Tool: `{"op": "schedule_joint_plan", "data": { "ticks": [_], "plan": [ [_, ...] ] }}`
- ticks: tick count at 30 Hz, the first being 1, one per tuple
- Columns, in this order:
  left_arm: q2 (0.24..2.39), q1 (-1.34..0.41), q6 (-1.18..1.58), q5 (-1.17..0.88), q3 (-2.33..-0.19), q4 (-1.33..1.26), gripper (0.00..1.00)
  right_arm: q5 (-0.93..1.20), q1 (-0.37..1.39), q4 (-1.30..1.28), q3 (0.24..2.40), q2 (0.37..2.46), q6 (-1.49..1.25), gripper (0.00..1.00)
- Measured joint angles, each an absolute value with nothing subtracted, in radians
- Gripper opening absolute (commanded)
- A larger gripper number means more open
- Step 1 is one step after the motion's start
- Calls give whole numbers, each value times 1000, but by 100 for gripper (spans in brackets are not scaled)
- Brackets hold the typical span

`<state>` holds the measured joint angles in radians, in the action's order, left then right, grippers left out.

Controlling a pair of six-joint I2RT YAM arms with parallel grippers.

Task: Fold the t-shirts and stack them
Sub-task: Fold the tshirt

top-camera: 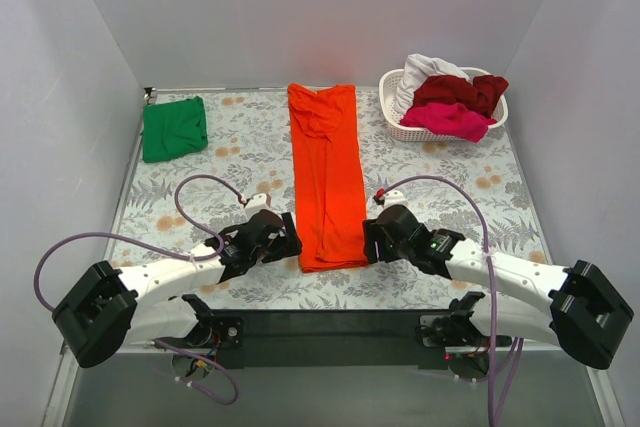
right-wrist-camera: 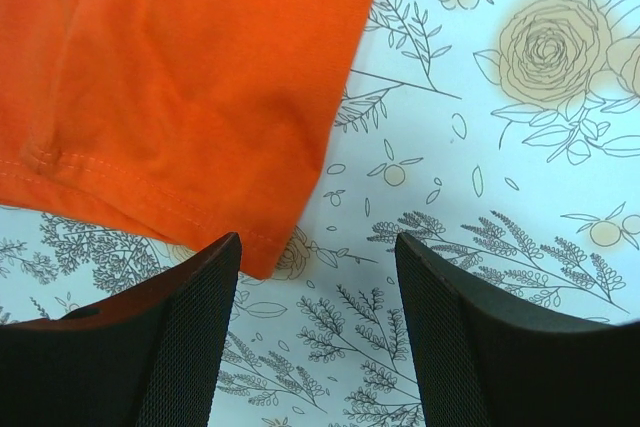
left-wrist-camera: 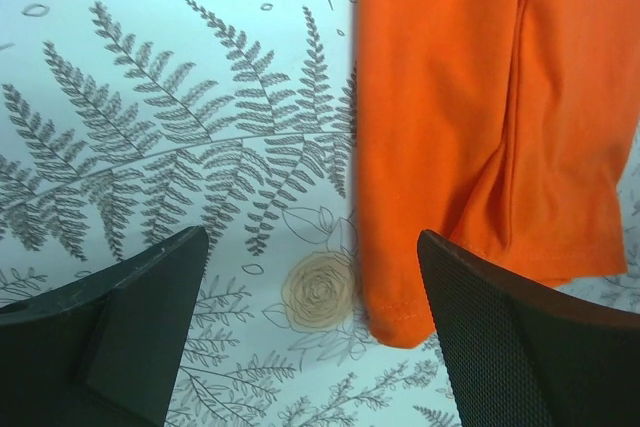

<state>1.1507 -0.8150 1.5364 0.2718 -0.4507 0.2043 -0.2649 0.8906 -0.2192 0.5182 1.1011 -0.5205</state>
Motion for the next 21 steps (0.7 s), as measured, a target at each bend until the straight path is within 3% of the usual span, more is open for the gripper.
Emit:
{"op": "schedule_joint_plan", "data": {
  "ticks": [12, 21],
  "plan": [
    [1104, -875, 1631, 248, -416, 207, 73, -231, 898, -168, 497, 1159, -571, 58],
    [1120, -960, 1696, 250, -414, 204, 63, -221, 923, -149, 474, 1161, -612, 55]
  ]
}}
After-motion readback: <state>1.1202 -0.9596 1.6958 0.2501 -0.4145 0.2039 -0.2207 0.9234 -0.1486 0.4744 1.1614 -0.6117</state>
